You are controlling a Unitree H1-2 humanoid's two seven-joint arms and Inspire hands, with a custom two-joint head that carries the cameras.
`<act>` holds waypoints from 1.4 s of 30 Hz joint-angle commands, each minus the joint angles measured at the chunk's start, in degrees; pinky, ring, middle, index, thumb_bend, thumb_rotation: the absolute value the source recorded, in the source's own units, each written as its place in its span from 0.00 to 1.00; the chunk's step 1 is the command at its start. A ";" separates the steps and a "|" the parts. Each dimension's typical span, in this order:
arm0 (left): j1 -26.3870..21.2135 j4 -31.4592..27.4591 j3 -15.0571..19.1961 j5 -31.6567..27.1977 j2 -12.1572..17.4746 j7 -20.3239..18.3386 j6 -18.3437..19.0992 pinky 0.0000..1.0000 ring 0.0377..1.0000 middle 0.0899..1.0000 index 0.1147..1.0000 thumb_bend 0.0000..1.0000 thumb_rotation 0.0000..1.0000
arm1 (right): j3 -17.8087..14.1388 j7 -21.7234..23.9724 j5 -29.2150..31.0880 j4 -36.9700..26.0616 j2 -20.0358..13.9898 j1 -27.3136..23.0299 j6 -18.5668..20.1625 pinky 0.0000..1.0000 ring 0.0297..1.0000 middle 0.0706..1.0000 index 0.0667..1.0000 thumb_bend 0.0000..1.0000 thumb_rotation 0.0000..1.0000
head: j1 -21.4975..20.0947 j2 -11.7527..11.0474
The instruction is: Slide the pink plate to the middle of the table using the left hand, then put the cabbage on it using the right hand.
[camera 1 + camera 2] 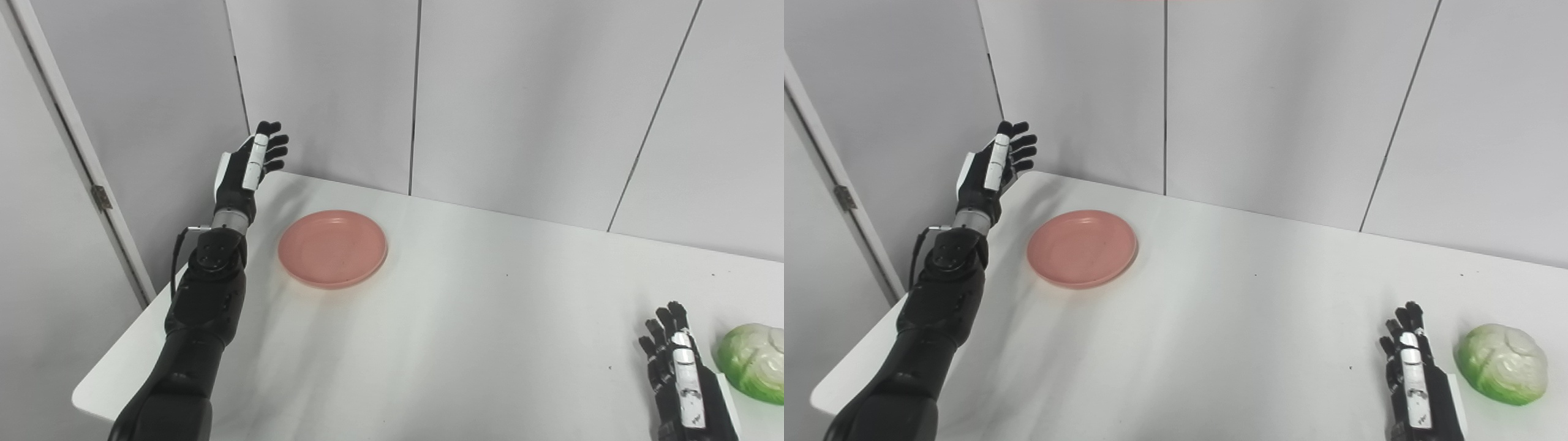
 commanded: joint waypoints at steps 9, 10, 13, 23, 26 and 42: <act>-3.27 8.59 1.32 -1.64 2.48 1.68 -5.77 0.83 0.81 0.79 0.78 0.81 1.00 | 0.14 -0.04 0.72 -3.09 -0.08 -0.32 1.40 1.00 1.00 1.00 1.00 0.43 0.82 | 0.19 0.22; -3.16 9.06 1.42 -1.84 2.22 1.81 -6.01 0.82 0.80 0.79 0.79 0.80 1.00 | 0.09 0.09 1.10 -3.34 -0.06 -0.24 1.55 1.00 1.00 1.00 1.00 0.42 0.80 | 0.18 0.36; -3.19 10.85 1.42 -2.69 1.58 1.48 -7.41 0.81 0.81 0.80 0.79 0.82 1.00 | 0.12 0.11 1.02 -3.56 -0.05 -0.16 1.35 1.00 1.00 1.00 1.00 0.41 0.80 | 0.18 0.36; -3.67 13.42 1.91 -5.45 -1.58 1.97 -7.59 0.81 0.82 0.80 0.77 0.82 1.00 | 0.11 -0.53 0.86 -4.75 0.37 0.13 1.71 1.00 1.00 1.00 1.00 0.38 0.80 | 0.48 1.04; -3.67 14.10 1.99 -5.89 -2.11 1.74 -8.03 0.82 0.81 0.78 0.76 0.81 1.00 | 0.41 -0.54 0.37 -5.50 0.11 0.35 2.35 1.00 1.00 1.00 1.00 0.39 0.85 | 0.36 1.15; -4.57 18.95 1.59 -7.51 -5.51 0.34 -11.04 0.80 0.81 0.78 0.76 0.87 1.00 | 0.56 -1.20 0.38 -7.14 0.44 0.63 3.44 1.00 1.00 1.00 1.00 0.40 0.81 | 0.16 2.06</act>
